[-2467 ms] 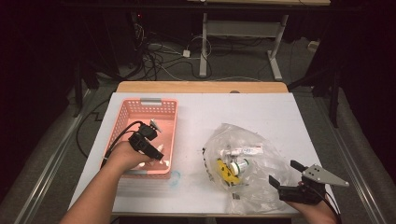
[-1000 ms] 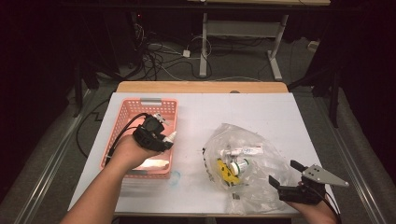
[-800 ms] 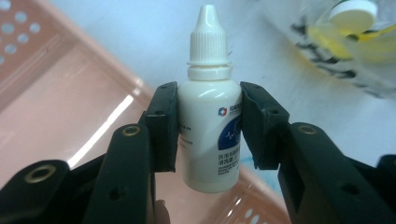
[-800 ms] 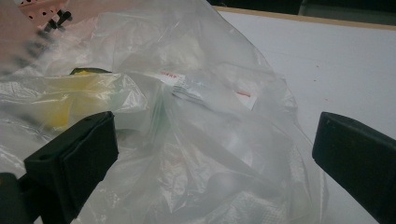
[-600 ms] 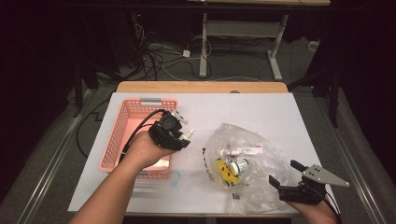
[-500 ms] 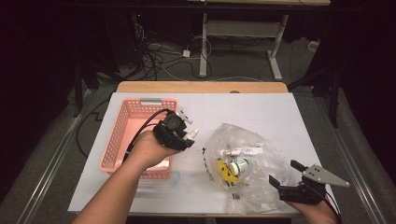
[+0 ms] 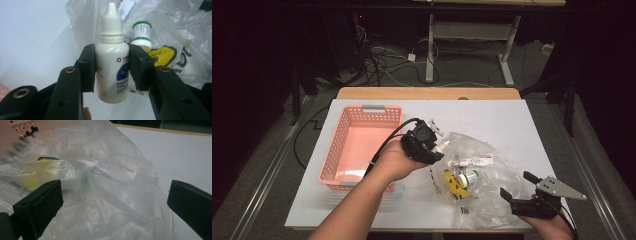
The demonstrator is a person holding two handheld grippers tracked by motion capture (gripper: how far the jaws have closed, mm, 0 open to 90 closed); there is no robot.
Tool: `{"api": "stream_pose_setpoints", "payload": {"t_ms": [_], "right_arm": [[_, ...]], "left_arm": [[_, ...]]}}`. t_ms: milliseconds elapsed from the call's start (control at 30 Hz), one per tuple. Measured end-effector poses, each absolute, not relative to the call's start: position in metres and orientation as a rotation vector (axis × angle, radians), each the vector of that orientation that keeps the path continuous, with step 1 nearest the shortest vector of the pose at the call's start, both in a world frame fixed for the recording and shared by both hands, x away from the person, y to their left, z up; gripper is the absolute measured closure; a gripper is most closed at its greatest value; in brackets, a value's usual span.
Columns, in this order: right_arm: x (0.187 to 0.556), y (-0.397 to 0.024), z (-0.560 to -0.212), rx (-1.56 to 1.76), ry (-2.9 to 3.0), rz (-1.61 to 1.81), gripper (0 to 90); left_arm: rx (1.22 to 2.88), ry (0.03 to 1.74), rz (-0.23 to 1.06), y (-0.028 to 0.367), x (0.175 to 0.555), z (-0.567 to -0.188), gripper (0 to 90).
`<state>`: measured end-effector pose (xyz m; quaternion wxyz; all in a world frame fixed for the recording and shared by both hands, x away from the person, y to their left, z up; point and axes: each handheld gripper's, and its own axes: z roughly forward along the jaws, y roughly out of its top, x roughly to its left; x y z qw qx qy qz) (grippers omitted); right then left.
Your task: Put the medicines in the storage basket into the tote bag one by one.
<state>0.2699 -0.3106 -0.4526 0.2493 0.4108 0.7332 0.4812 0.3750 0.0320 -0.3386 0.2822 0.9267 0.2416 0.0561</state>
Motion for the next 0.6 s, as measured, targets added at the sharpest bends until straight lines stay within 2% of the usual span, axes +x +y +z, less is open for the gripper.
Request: {"api": "stream_pose_setpoints", "payload": {"t_ms": [600], "right_arm": [[0.270,-0.311,-0.453,1.121,1.998,1.310,0.9]], "left_arm": [[2.488,0.540,0.101,-0.016,0.370,-0.351,58.0]]}}
